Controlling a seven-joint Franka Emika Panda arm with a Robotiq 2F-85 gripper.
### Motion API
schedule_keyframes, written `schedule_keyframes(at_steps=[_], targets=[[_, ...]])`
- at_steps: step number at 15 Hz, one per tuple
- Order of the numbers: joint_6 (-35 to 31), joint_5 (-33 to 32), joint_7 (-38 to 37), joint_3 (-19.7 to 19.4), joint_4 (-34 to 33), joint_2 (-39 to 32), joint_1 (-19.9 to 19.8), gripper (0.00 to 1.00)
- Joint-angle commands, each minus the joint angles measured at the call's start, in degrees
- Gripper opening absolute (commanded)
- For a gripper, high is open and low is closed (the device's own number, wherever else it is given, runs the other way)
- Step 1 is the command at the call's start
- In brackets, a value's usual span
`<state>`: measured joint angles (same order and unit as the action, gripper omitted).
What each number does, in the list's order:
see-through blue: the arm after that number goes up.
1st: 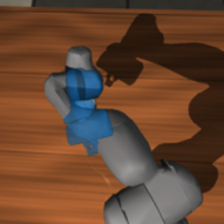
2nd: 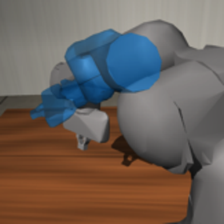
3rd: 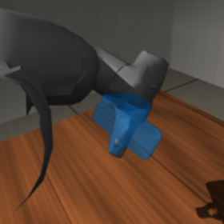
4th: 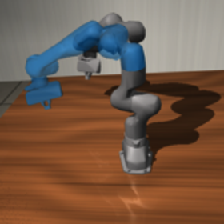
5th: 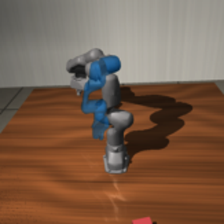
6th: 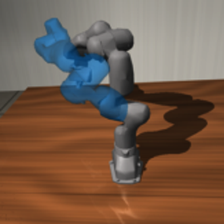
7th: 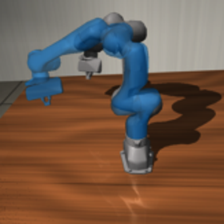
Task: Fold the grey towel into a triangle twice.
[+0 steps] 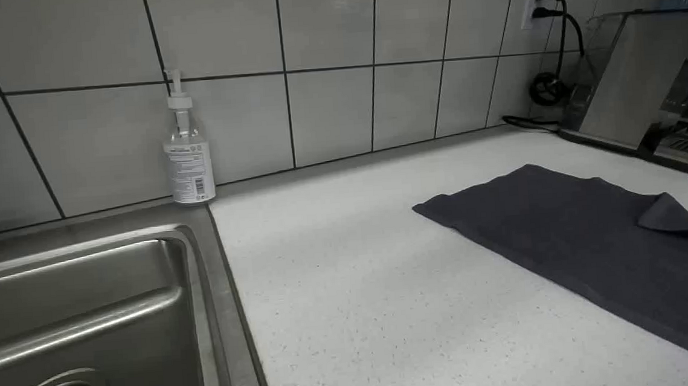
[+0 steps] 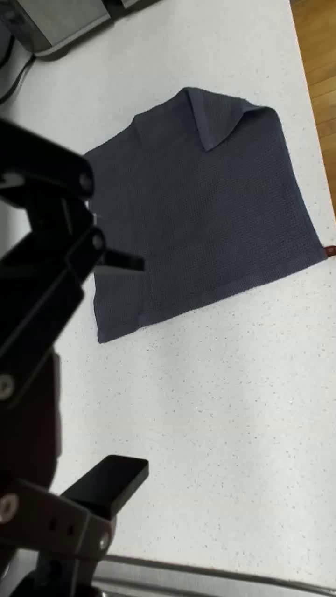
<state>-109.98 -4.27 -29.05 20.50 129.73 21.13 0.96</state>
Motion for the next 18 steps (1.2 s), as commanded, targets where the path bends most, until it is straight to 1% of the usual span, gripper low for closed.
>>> schedule_keyframes(at_steps=[1, 11, 15, 18], targets=[[0.18, -0.70, -0.58, -1.69, -0.13, -0.32, 1.93, 1.00], [-0.20, -1.25, -0.79, -1.66, 0.10, -0.50, 2.24, 1.00], [-1.42, -2.17, 0.32, -2.33, 2.80, 1.43, 3.27, 1.00], [-2.12, -2.71, 0.71, -3.07, 5.35, 1.60, 3.58, 1.00]])
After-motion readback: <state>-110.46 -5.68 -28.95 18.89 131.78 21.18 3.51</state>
